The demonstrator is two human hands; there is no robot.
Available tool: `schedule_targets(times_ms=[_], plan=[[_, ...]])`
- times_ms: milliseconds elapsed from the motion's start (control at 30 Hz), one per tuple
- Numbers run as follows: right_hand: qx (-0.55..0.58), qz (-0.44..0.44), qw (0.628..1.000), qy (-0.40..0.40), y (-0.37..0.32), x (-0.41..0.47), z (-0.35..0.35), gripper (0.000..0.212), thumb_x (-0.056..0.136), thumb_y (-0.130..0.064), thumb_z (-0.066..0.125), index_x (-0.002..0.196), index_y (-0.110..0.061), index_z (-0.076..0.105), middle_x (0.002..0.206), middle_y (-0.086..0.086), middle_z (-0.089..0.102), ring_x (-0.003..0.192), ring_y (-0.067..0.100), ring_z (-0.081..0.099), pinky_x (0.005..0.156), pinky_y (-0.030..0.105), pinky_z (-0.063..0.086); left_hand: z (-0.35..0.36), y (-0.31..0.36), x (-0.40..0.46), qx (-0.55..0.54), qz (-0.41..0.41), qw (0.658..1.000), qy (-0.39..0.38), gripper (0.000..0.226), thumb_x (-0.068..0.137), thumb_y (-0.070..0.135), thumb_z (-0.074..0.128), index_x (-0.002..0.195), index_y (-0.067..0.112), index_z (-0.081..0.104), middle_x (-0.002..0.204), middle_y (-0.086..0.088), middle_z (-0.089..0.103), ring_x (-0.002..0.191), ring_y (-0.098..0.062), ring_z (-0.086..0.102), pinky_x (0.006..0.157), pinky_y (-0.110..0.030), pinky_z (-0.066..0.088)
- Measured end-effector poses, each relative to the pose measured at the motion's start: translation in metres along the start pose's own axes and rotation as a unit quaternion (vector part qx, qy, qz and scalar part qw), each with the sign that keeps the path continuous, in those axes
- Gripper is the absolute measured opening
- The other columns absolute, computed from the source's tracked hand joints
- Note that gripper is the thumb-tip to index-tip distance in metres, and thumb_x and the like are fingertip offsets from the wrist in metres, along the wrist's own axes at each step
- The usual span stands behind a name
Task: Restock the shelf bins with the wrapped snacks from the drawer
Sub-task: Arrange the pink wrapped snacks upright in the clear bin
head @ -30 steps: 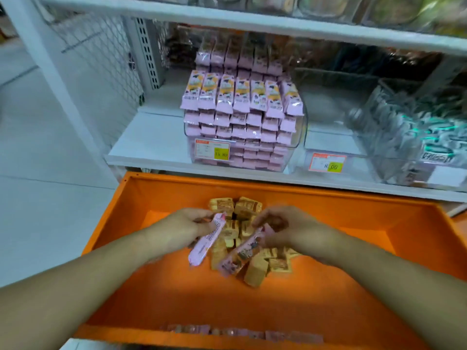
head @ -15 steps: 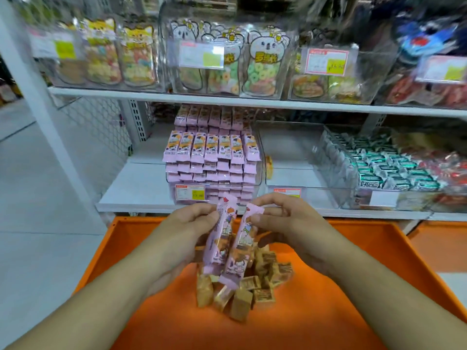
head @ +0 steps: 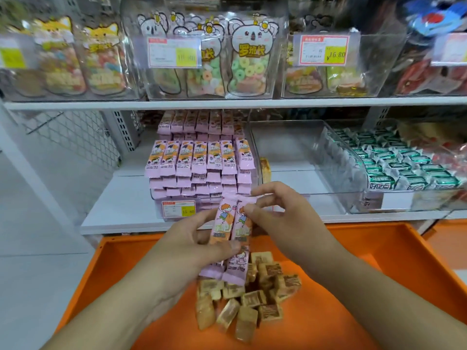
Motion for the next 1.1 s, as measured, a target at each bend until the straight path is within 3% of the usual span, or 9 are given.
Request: schedule_targets(times_ms=[100,200,300,367,500,633,800,967,1100], plan=[[-0.062,-0.059,0.996,-0.042,-0.010,-0.003,-0.002,0.044,0.093,-0.030,0.078,0.124,-0.045,0.052,0.121,-0.018,0.059,0.094,0.005,0.072,0.073,0.027,0.057,-0.001,0.002,0.004,-0.005,0.018,0.999,0.035,0.042,0.089,-0.003,0.073,0.125,0.017,0.071,0.108,-0.016,0.078,0.099,-0.034,0.077,0.071,-0.044,0.064],[-0.102,-0.116,0.981,-0.115,-0.017,-0.010,-0.004,0.065,0.086,-0.025,0.087,0.133,-0.045,0.047,0.134,-0.013,0.055,0.113,0.006,0.065,0.086,0.027,0.057,0.000,0.010,0.003,-0.010,0.041,0.997,0.066,0.033,0.090,-0.002,0.072,0.110,0.024,0.071,0.101,-0.008,0.081,0.092,-0.026,0.079,0.061,-0.032,0.062],[-0.182,-0.175,0.961,-0.113,-0.021,-0.016,-0.005,0.075,0.079,-0.027,0.092,0.138,-0.044,0.048,0.147,-0.032,0.037,0.123,0.001,0.056,0.094,0.028,0.054,0.003,0.014,0.001,-0.015,0.045,0.996,0.077,0.032,0.090,-0.003,0.072,0.101,0.028,0.067,0.093,0.000,0.082,0.081,-0.020,0.079,0.056,-0.027,0.061],[-0.184,-0.187,0.961,-0.093,-0.023,-0.016,-0.007,0.076,0.076,-0.027,0.094,0.135,-0.047,0.049,0.143,-0.037,0.038,0.121,0.001,0.056,0.094,0.027,0.053,0.007,0.016,0.000,-0.001,0.047,0.997,0.066,0.033,0.091,0.001,0.072,0.113,0.025,0.068,0.093,0.006,0.081,0.083,-0.015,0.079,0.060,-0.028,0.063],[-0.156,-0.180,0.967,-0.087,-0.026,-0.014,-0.011,0.069,0.080,-0.023,0.092,0.127,-0.050,0.051,0.123,-0.037,0.051,0.114,0.001,0.059,0.092,0.020,0.052,0.006,0.021,0.004,0.021,0.042,0.996,0.079,0.028,0.093,0.012,0.073,0.111,0.033,0.066,0.084,0.015,0.080,0.080,-0.007,0.078,0.077,-0.033,0.065],[-0.144,-0.145,0.978,-0.051,-0.026,0.006,-0.025,0.069,0.074,-0.034,0.094,0.127,-0.051,0.053,0.112,-0.014,0.064,0.101,0.005,0.067,0.086,0.026,0.057,0.000,0.033,0.014,0.065,0.054,0.988,0.128,0.045,0.084,0.041,0.081,0.122,0.043,0.057,0.100,0.014,0.079,0.096,-0.010,0.076,0.102,-0.046,0.054],[-0.092,-0.133,0.987,0.011,-0.024,0.074,-0.048,0.064,0.069,-0.032,0.096,0.123,-0.038,0.061,0.109,-0.001,0.070,0.086,0.015,0.068,0.085,0.047,0.061,-0.008,0.051,0.043,0.076,0.107,0.979,0.156,0.036,0.095,0.032,0.073,0.124,0.031,0.051,0.096,0.008,0.081,0.089,-0.013,0.078,0.088,-0.044,0.059],[-0.063,-0.134,0.988,0.037,-0.020,0.161,-0.057,0.086,0.048,-0.051,0.093,0.125,-0.026,0.062,0.118,-0.001,0.072,0.110,0.011,0.069,0.099,0.044,0.058,-0.015,0.057,0.073,0.082,0.134,0.974,0.162,0.035,0.094,0.031,0.072,0.121,0.032,0.050,0.093,0.003,0.081,0.088,-0.025,0.079,0.082,-0.050,0.061],[-0.026,-0.143,0.989,0.037,-0.012,0.215,-0.057,0.075,0.056,-0.035,0.100,0.121,-0.022,0.065,0.116,0.000,0.075,0.110,0.015,0.072,0.104,0.044,0.057,-0.024,0.053,0.086,0.066,0.133,0.973,0.177,0.041,0.090,0.032,0.074,0.124,0.030,0.053,0.091,0.000,0.081,0.086,-0.026,0.079,0.076,-0.047,0.060]])
Point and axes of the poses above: each hand's wrist, its own x-axis towards the middle knuckle, its own z-axis out of the palm, y = z × x, the point moved 3 cm from there along x, towards the middle knuckle
